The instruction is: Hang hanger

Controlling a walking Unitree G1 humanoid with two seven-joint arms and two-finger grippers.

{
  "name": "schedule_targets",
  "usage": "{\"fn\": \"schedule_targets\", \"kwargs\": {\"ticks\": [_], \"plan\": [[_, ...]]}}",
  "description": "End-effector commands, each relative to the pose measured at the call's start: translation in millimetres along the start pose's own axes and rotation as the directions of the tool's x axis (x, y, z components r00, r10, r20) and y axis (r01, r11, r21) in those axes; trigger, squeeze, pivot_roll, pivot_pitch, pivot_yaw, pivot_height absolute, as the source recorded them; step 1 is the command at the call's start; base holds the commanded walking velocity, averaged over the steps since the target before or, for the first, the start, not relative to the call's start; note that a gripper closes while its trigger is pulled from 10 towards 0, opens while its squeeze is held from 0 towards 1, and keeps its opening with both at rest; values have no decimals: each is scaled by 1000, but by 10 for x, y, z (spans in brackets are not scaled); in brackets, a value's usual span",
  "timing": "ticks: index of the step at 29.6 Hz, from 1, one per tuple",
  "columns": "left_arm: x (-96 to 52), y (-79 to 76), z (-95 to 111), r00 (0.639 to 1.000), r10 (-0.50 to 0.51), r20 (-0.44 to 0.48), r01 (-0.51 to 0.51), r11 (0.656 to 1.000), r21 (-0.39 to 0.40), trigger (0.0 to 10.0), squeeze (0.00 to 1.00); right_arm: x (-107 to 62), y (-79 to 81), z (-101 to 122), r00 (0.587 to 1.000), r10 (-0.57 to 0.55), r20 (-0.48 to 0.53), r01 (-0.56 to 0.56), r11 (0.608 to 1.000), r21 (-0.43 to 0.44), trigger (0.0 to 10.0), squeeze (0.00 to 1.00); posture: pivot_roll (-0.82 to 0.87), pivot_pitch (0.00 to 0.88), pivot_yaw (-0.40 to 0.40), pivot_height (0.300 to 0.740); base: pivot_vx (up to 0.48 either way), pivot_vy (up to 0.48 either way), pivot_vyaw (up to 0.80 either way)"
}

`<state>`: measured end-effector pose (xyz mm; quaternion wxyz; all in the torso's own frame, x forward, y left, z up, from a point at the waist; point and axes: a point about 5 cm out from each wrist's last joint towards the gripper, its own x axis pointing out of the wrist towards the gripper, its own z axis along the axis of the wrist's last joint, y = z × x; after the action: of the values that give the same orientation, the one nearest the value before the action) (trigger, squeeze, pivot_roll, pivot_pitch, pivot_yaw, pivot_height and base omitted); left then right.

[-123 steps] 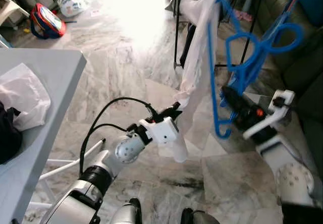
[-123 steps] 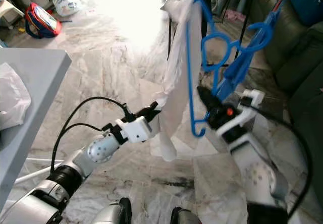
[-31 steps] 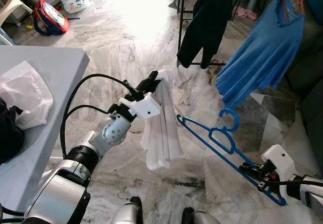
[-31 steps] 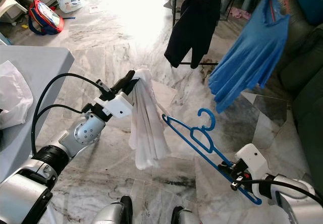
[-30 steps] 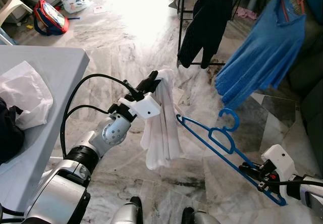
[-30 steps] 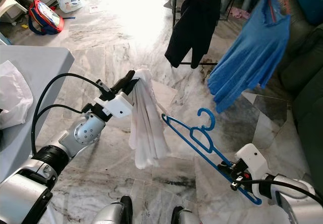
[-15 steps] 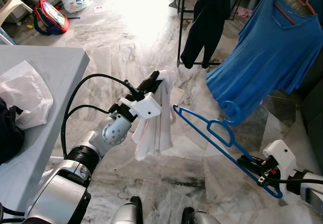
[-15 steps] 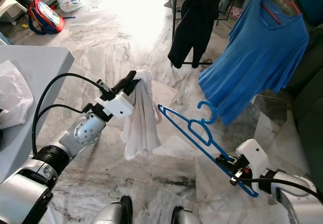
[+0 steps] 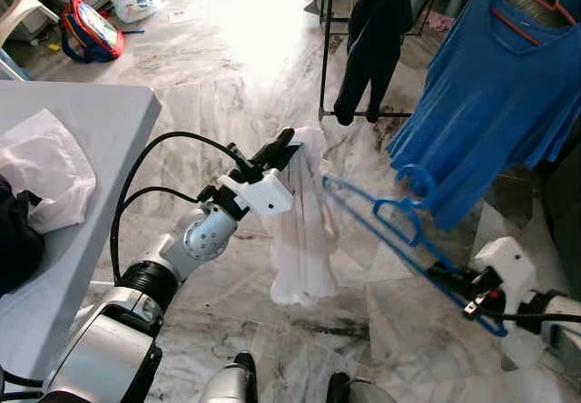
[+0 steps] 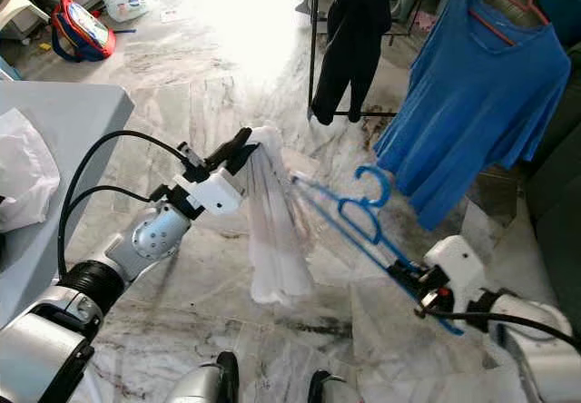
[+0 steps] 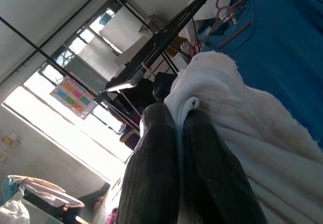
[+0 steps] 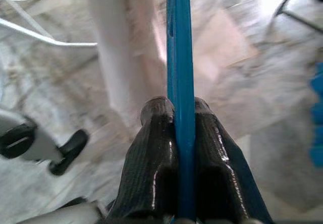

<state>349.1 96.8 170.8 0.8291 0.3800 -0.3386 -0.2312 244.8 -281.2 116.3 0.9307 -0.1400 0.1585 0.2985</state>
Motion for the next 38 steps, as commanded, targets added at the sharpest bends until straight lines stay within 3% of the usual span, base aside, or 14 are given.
{"fn": "schedule_targets", "kwargs": {"ticks": [1,10,14,29,38], "plan": [[-40,12,-31,1000,-2,-13,2,1000,-5,10000,0,-111,-15,64,1000,9,20,-9,1000,-16,10000,0,-30,244,35,740,0,0,0],[-22,31,-35,1000,-12,-14,12,1000,3,10000,0,-387,61,86,992,115,-58,-117,993,-34,10000,0,-37,247,45,740,0,0,0],[-21,31,-31,1000,-14,-10,14,1000,4,10000,0,-433,73,83,989,131,-73,-134,991,-28,10000,0,-39,246,44,740,0,0,0],[4,61,12,1000,-15,24,14,1000,2,10000,0,-364,183,48,976,195,-98,-196,981,0,10000,0,-33,249,42,740,0,0,0],[1,109,108,994,-36,105,36,999,4,10000,0,-274,207,-16,971,217,-103,-216,976,20,10000,0,-24,255,41,740,0,0,0]]}}
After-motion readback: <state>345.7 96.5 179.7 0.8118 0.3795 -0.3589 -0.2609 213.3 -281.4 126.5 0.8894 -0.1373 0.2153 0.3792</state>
